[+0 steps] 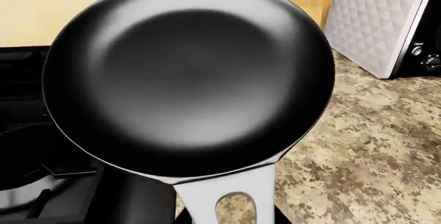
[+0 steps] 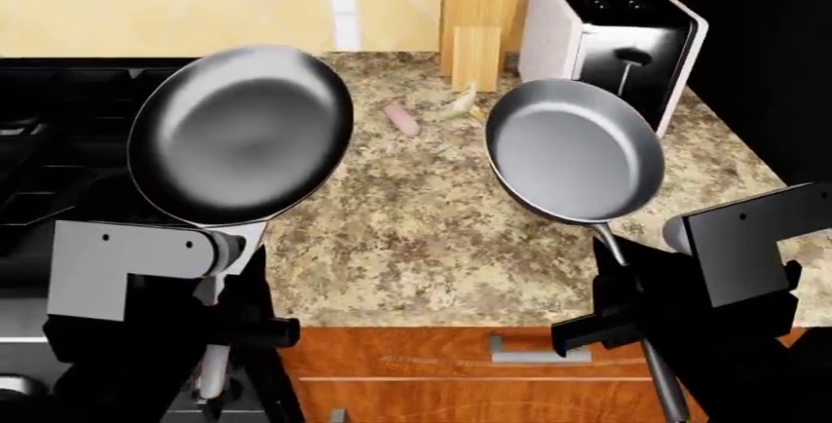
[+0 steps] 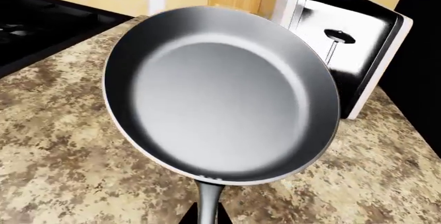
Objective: Place both pans onto different burners. Then place the mushroom and the pork loin on different pans.
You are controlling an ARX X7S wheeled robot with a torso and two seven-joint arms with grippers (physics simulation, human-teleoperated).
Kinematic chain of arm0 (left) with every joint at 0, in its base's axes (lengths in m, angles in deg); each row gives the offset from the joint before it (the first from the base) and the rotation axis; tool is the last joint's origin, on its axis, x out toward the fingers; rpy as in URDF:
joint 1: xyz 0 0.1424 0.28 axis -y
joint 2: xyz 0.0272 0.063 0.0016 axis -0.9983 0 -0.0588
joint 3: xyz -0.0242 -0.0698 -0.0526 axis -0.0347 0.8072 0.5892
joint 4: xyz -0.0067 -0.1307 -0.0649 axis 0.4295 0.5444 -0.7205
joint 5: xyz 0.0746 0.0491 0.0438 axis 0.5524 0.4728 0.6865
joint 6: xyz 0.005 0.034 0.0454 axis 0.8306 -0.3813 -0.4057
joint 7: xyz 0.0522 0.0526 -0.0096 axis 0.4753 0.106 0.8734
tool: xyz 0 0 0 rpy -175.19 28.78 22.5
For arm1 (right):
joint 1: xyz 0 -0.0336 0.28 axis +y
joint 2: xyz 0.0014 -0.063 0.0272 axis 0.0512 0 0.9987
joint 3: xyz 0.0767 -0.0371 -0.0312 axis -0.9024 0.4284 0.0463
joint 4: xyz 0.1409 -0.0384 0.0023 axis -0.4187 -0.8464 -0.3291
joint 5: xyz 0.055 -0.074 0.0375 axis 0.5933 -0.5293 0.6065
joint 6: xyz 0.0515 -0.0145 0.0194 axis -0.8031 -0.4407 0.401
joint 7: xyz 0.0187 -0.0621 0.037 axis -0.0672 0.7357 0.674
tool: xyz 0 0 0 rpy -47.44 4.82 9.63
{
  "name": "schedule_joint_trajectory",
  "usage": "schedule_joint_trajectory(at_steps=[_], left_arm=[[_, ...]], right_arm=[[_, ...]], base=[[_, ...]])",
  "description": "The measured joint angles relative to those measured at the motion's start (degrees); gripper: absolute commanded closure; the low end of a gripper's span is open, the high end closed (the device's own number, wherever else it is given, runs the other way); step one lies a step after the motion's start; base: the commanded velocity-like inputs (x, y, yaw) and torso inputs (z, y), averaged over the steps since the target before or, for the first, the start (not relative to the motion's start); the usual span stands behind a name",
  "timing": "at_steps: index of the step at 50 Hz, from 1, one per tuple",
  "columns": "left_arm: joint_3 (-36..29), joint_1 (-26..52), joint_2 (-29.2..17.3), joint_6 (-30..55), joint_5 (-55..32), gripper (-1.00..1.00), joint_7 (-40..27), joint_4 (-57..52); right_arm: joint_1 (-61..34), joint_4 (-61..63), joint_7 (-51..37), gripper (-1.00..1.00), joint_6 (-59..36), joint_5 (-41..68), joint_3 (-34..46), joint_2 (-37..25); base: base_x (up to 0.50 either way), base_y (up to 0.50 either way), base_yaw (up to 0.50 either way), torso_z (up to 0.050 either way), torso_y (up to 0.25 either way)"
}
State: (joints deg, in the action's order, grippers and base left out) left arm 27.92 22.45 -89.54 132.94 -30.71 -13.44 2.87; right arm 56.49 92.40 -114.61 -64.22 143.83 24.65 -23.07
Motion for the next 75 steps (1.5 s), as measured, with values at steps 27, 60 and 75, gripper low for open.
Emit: schedule_joint_trajectory(at_steps=[27, 60, 75], left_arm=[[-0.3, -0.4, -0.7, -0.8, 0.5, 1.0, 0.3, 0.0], [-1.2, -0.3, -1.1, -1.6, 1.0, 1.0, 0.7, 0.3], [-1.4, -0.8, -1.3, -2.1, 1.5, 1.0, 1.1, 0.3]], right_arm=[[0.2, 0.3, 0.0, 1.0, 1.1, 0.4, 0.3, -0.3], [-0.1, 0.3, -0.1, 1.0, 1.8, 0.3, 1.2, -0.5], [-0.1, 0.2, -0.2, 1.0, 2.1, 0.1, 1.6, -0.6]], base=[[0.0, 0.5, 0.0, 0.002, 0.004], [0.0, 0.5, 0.0, 0.002, 0.004], [0.0, 0.5, 0.0, 0.001, 0.004]])
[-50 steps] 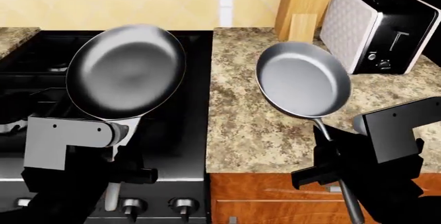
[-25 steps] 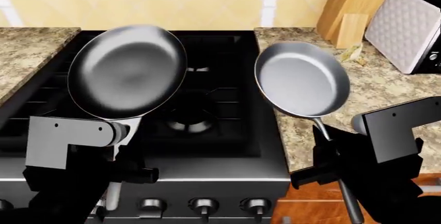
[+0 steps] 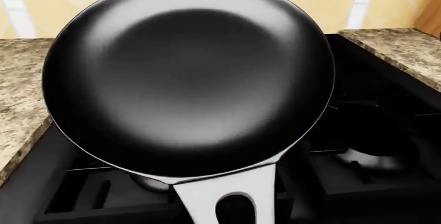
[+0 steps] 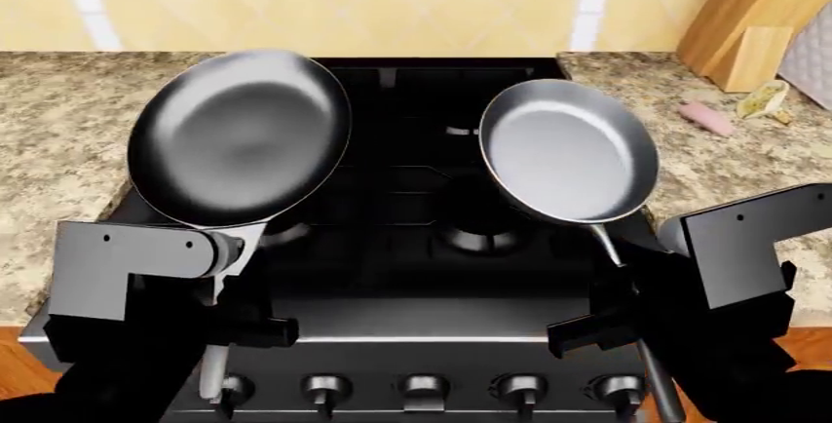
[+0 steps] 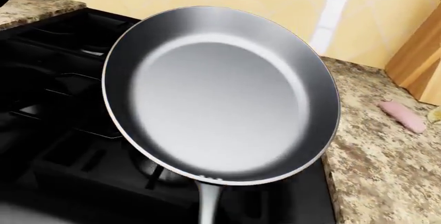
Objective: Place both pans onto different burners. Then place the mushroom and the pork loin on different pans.
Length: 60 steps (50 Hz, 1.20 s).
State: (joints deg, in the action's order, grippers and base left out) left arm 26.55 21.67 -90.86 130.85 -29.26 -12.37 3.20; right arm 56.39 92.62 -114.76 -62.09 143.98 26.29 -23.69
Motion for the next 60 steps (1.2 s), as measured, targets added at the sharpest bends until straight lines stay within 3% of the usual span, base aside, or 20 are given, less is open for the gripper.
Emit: schedule_joint_trajectory(at_steps=[9, 33, 60], left_arm=[[-0.1, -0.1, -0.2, -0.3, 0.1, 1.0, 0.1, 0.0], [-0.4, -0.2, -0.7, -0.8, 0.6, 1.0, 0.6, 0.3], [-0.6, -0.6, -0.9, -1.8, 1.2, 1.0, 1.8, 0.5]], right_arm=[[-0.1, -0.1, 0.0, 1.0, 0.2, 0.0, 0.2, -0.1], [-1.2, -0.9, -0.9, 1.0, 0.8, 0.4, 0.4, -0.3], [-8.2, -12.6, 5.2, 1.0, -2.3, -8.2, 9.5, 3.9]], base=[[0.0, 0.5, 0.0, 0.001, 0.004], [0.1, 0.0, 0.0, 0.002, 0.004], [0.0, 0.0, 0.0, 0.001, 0.004]])
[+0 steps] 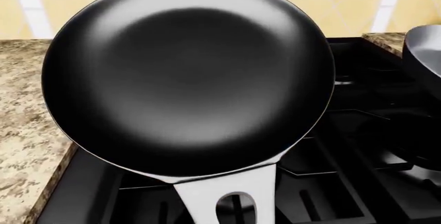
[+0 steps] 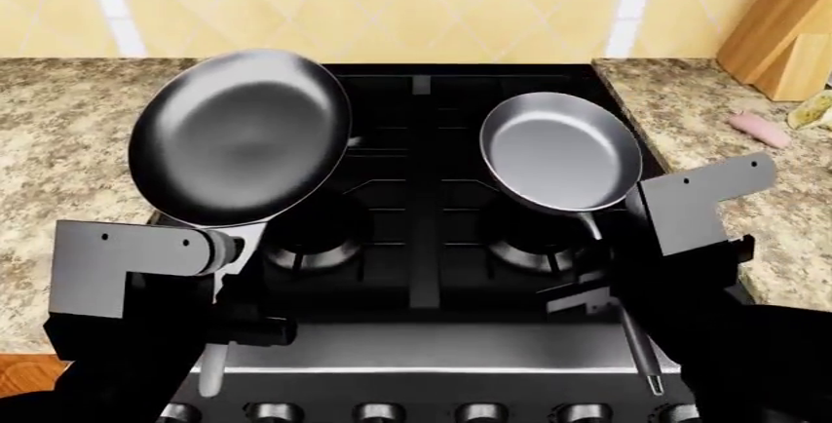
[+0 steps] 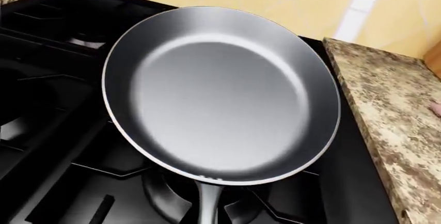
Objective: Place both pans onto different burners. Then place the mushroom and the pork loin on different pans.
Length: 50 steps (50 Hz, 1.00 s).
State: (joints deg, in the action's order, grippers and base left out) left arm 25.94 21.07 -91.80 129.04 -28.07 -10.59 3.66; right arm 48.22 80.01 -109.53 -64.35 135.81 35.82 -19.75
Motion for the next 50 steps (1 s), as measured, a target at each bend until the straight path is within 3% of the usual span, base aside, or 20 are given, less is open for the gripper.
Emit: schedule_joint_trajectory(at_steps=[32, 33, 50], left_arm=[[0.1, -1.5, -0.4, -1.1, 1.6, 1.0, 1.2, 0.1], [0.1, -1.6, -0.4, -1.1, 1.6, 1.0, 1.3, 0.1], [0.0, -2.2, -0.6, -1.6, 2.2, 1.0, 1.7, 0.2]], right_arm=[[5.5, -3.8, 4.9, 1.0, 3.1, -6.7, 4.7, 1.8], [5.6, -3.9, 5.0, -1.0, 3.2, -6.7, 4.7, 1.8], [4.6, -2.7, 1.8, -1.0, 3.5, -7.5, 3.4, 1.6]], base=[[0.0, 0.0, 0.0, 0.002, 0.004], [0.0, 0.0, 0.0, 0.0, 0.011], [0.0, 0.0, 0.0, 0.001, 0.002]])
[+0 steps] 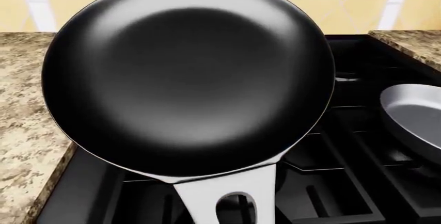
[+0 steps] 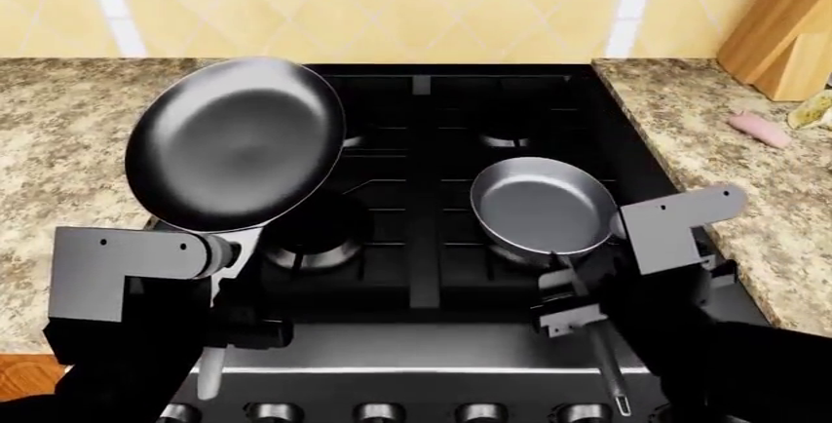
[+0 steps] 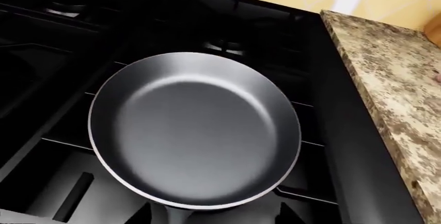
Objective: Place both pans onto different burners. Then place the mushroom and the pork loin on different pans.
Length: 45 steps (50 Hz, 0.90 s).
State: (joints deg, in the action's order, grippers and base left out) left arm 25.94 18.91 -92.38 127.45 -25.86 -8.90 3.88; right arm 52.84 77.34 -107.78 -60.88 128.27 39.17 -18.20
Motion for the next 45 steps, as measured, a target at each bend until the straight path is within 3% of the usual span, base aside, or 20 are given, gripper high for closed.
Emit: schedule_joint_trajectory(at_steps=[17, 29, 45], left_arm=[[-2.3, 1.3, 0.2, 0.8, 1.9, 1.0, 0.9, 2.4], [-8.3, 6.5, 1.4, 3.7, 6.1, 1.0, 2.9, 10.1], [-16.6, 9.7, 3.7, 4.4, 14.1, 1.0, 7.9, 17.1]], right_arm=[[-7.4, 7.4, -9.0, -1.0, -1.5, 12.0, -4.3, -2.7], [-16.4, 11.4, -16.9, -1.0, -0.9, 23.7, -7.9, -6.8], [-17.7, 13.0, -18.5, -1.0, -0.1, 26.5, -9.6, -8.3]], base=[[0.0, 0.0, 0.0, 0.001, 0.002], [0.0, 0.0, 0.0, 0.001, 0.003], [0.0, 0.0, 0.0, 0.001, 0.003]])
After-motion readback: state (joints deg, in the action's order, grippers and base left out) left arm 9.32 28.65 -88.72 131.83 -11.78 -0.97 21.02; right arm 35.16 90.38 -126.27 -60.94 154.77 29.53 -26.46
